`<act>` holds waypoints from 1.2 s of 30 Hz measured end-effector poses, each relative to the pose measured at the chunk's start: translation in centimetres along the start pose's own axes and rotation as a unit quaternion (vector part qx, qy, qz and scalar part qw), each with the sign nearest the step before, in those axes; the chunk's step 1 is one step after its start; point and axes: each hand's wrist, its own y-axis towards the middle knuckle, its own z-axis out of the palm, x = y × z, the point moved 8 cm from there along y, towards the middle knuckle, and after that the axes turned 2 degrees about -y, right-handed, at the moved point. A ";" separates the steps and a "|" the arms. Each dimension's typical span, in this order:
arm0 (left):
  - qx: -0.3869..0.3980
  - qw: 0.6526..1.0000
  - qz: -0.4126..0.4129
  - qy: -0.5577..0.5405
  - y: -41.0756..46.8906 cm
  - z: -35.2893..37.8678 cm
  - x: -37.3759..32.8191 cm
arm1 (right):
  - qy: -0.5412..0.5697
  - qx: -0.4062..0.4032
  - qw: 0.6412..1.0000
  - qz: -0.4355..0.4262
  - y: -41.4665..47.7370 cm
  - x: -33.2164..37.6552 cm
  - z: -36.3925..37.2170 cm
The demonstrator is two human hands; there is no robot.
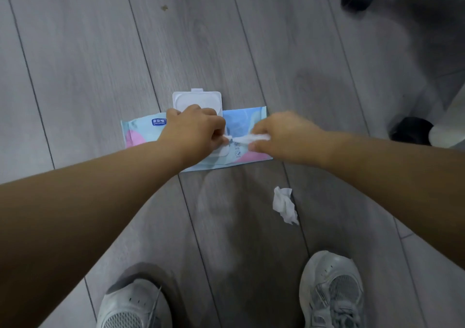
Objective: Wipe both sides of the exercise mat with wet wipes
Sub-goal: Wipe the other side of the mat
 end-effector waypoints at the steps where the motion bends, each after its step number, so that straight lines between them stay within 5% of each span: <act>1: 0.007 1.000 -0.002 0.005 -0.1 0.1 0.1 | -0.032 0.009 0.999 0.003 -0.1 -0.5 0.0; 7: 0.006 0.998 -0.053 0.026 -0.8 -0.8 2.2 | 0.079 -0.061 0.979 0.176 -3.8 -9.7 -1.7; 15: 0.018 0.997 0.037 0.063 3.3 -0.9 -3.6 | 0.125 -0.172 0.970 0.119 -2.1 -8.3 -2.9; 19: 0.000 1.000 -0.007 0.002 2.8 -1.6 -4.2 | 0.169 -0.218 0.948 0.156 -3.2 -9.9 -3.6; 26: 0.106 0.993 -0.043 0.009 -5.5 -2.5 -5.3 | 0.204 -0.138 0.941 0.233 -10.2 -9.6 -2.5; 31: 0.217 0.973 -0.081 -0.004 -13.0 -7.3 -7.0 | 0.138 -0.094 0.963 0.211 -16.2 -4.4 -6.4; 36: 0.239 0.969 -0.060 0.005 -19.5 -16.5 -10.3 | 0.125 -0.062 0.976 0.166 -22.5 3.7 -13.5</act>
